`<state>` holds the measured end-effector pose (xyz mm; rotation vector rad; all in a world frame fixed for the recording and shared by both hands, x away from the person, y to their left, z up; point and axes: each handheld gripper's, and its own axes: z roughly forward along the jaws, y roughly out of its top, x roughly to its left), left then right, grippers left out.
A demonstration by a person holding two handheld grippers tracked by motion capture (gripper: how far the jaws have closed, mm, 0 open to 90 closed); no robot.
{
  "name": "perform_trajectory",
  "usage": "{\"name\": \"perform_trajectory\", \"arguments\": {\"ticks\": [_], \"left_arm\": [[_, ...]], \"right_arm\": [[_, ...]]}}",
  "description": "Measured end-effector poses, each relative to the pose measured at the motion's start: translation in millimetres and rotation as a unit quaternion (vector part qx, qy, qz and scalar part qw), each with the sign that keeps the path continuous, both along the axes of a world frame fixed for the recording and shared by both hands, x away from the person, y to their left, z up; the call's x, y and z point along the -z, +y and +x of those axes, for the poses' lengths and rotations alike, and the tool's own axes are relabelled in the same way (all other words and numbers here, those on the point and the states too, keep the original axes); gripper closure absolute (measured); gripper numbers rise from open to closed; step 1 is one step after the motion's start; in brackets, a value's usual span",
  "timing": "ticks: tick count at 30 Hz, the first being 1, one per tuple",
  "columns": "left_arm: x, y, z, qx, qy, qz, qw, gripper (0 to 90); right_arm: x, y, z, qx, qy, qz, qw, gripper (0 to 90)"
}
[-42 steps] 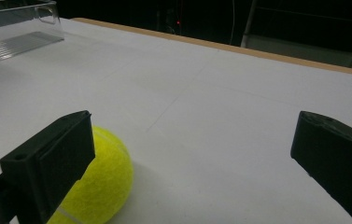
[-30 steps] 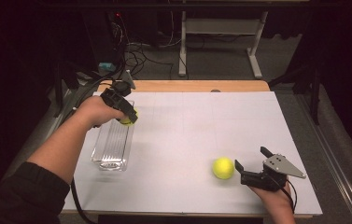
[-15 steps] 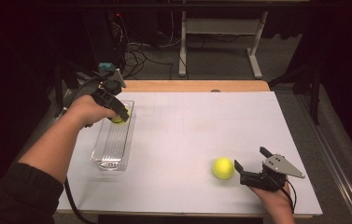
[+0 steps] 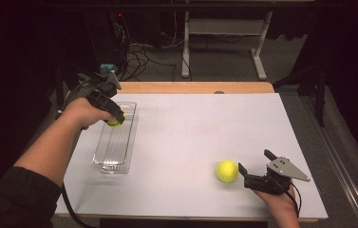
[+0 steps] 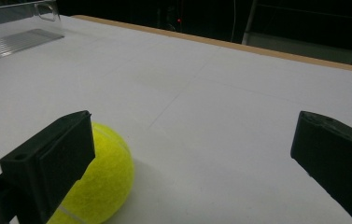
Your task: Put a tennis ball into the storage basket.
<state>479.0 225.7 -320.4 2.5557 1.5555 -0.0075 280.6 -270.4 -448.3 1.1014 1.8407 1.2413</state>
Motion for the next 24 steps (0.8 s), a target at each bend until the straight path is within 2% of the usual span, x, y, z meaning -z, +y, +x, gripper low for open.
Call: {"name": "perform_trajectory", "arguments": {"ticks": [13,18,24], "left_arm": [[3.3,7.2,0.8,-0.006,0.002,-0.001,1.0,27.4],[5.2,3.8,1.8,-0.005,-0.003,0.001,1.0,27.4],[10.9,-2.2,3.8,0.002,0.002,0.011,0.9999,27.3]], "right_arm": [[0.3,-0.1,-0.1,0.001,0.001,-0.001,1.0,0.0],[0.1,-0.2,-0.1,0.0,0.0,-0.002,1.0,0.0],[0.1,-0.3,-0.2,0.0,-0.001,-0.001,1.0,0.0]]}}
